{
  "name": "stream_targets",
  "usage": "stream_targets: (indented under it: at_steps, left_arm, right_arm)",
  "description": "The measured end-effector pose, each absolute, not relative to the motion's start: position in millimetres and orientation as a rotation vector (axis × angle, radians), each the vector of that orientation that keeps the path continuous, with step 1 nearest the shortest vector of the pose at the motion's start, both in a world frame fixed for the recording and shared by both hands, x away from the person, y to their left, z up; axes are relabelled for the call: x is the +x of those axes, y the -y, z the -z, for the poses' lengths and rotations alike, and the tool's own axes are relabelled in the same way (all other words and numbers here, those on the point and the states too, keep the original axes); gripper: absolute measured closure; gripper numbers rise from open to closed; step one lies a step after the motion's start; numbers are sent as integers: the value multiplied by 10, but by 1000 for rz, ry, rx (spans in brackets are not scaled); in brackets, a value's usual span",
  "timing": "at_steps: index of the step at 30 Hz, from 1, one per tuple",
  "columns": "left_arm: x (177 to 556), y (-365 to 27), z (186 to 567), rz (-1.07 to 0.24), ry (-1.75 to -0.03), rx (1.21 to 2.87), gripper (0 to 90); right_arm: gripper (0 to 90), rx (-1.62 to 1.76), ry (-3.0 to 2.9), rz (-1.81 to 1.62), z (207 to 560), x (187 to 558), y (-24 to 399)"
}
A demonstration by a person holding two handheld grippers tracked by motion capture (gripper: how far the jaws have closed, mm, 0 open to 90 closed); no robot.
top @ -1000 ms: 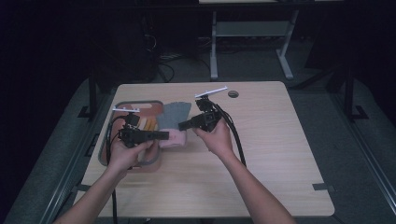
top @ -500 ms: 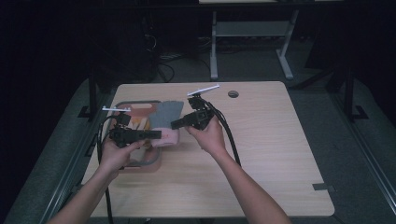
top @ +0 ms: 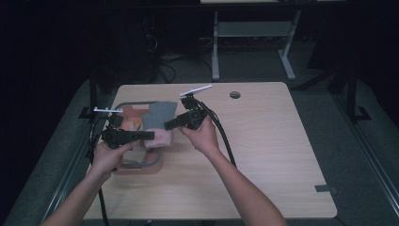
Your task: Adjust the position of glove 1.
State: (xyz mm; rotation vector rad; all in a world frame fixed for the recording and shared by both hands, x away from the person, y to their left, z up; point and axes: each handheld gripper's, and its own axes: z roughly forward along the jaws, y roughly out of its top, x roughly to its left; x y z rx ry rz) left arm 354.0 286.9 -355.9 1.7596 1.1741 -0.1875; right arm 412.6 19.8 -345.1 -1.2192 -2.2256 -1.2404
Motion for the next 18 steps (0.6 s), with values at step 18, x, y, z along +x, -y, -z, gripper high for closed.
stream_targets:
  at_steps: [18]
  left_arm:
    - [3512, -3147, 3573, 180, -1207, 1730, 694]
  right_arm:
    - [738, -1177, 2221, 1230, 3477, 4185, -462]
